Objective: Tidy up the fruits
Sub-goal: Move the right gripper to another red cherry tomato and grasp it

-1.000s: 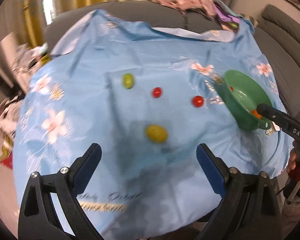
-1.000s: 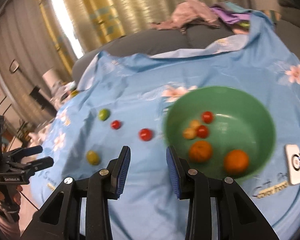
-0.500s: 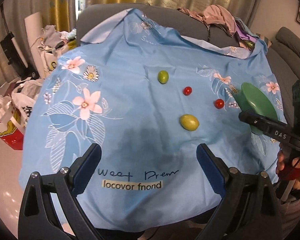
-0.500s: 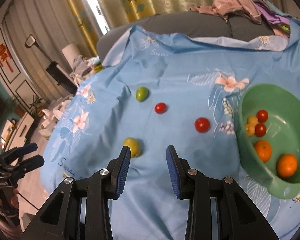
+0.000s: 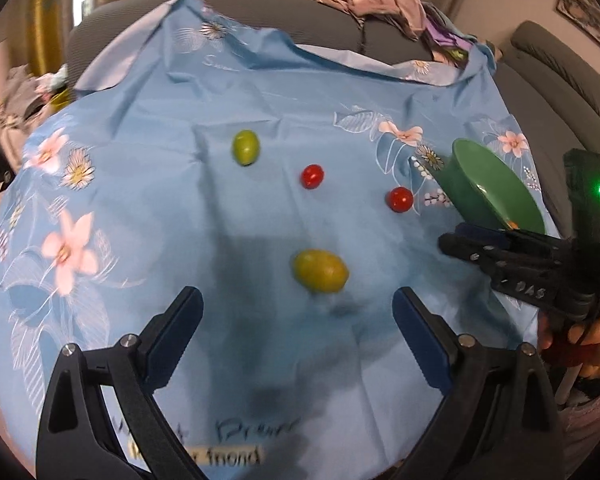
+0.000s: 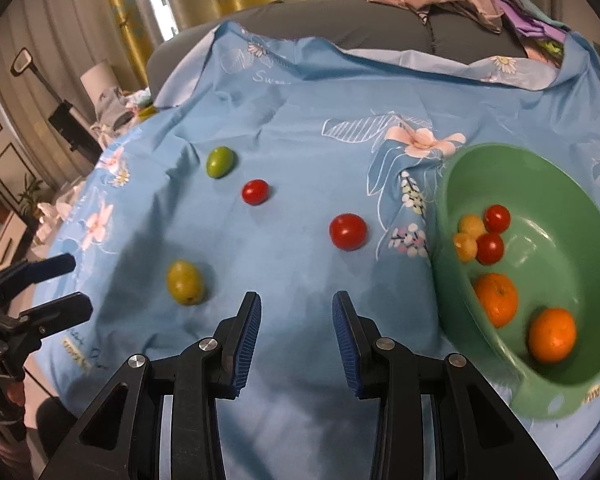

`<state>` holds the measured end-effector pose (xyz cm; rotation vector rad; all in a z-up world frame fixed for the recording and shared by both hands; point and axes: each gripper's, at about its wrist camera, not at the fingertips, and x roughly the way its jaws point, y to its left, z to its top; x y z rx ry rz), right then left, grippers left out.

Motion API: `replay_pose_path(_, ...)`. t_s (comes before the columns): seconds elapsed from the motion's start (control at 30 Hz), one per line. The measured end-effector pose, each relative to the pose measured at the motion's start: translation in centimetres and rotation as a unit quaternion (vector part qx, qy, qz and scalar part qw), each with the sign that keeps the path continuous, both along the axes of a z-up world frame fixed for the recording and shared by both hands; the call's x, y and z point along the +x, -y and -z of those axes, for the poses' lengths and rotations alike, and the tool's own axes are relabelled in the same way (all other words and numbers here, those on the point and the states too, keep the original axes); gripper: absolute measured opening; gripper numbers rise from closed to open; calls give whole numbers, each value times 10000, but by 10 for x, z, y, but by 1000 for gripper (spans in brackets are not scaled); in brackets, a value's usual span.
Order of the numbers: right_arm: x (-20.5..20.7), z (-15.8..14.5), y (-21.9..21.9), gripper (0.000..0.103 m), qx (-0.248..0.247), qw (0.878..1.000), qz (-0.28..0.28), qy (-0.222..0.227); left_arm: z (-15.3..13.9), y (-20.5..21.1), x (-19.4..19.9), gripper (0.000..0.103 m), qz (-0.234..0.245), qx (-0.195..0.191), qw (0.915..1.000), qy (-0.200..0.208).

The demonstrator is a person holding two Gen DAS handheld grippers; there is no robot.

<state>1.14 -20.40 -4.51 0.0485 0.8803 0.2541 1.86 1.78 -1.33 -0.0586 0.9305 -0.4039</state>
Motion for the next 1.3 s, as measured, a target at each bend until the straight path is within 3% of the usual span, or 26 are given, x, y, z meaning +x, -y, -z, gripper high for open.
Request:
replay_pose_path(0.57, 79, 22, -19, 37, -1140, 9931, 261, -29, 17, 40, 76, 94, 523, 124, 9986, -17)
replay_pose_path(0.73, 90, 31, -23, 37, -1434, 9892, 98, -294, 25, 46, 94, 91, 539, 149, 9984, -98)
replay_pose_path(0.93, 89, 33, -21, 34, -1204, 9922, -138, -303, 30, 55, 108, 83, 604, 174, 9979, -166)
replay_pose_path(1.13, 72, 23, -10, 33, -575, 9982, -148, -111, 44, 66, 124, 69, 642, 324, 9969, -318)
replay_pose_path(1.3, 62, 21, -7, 33, -358, 9992, -191, -61, 53, 79, 137, 56, 608, 525, 9961, -354)
